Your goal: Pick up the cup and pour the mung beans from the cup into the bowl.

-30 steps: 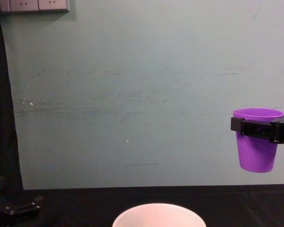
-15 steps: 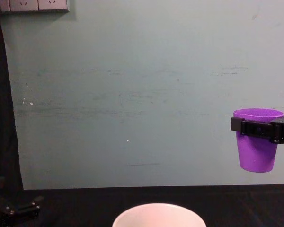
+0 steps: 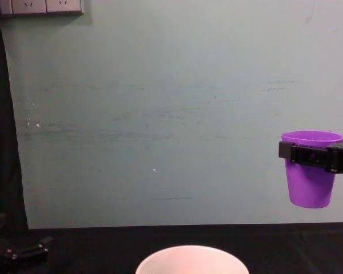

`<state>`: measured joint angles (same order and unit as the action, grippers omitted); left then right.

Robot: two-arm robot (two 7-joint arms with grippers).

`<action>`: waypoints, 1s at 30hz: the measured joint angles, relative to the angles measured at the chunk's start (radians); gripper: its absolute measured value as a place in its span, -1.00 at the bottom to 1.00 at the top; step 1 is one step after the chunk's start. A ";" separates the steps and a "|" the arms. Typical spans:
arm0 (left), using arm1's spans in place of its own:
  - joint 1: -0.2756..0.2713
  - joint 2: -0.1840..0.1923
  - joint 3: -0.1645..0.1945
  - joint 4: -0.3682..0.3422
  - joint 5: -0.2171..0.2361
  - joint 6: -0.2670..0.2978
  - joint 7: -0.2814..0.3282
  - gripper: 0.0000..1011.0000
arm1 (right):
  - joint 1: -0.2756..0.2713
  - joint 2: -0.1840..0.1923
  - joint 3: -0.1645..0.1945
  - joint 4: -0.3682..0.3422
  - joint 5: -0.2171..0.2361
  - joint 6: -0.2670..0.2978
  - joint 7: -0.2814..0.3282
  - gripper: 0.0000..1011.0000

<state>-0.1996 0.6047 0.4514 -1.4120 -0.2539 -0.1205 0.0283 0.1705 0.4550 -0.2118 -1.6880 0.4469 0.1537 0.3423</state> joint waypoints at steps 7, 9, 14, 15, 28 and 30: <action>0.000 0.000 0.000 0.000 0.000 0.000 0.000 0.98 | 0.000 0.000 0.000 0.000 0.000 0.000 0.000 0.48; 0.000 0.000 0.000 0.000 0.000 0.000 0.000 0.98 | 0.000 0.000 0.000 0.000 0.000 0.000 0.000 0.48; 0.000 0.000 0.000 0.000 0.000 0.000 0.000 0.98 | 0.000 0.000 0.000 0.000 0.000 0.000 0.000 0.48; 0.000 0.000 0.000 0.000 0.000 0.000 0.000 0.98 | 0.000 0.000 0.000 0.000 0.000 0.000 0.000 0.48; 0.000 0.000 0.000 0.000 0.000 0.000 0.000 0.98 | 0.000 0.000 0.000 0.000 0.000 0.000 0.000 0.48; 0.000 0.000 0.000 0.000 0.000 0.000 0.000 0.98 | 0.000 0.000 0.000 0.000 0.000 0.000 0.000 0.48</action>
<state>-0.1995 0.6047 0.4514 -1.4120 -0.2539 -0.1205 0.0283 0.1705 0.4550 -0.2118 -1.6880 0.4470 0.1537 0.3424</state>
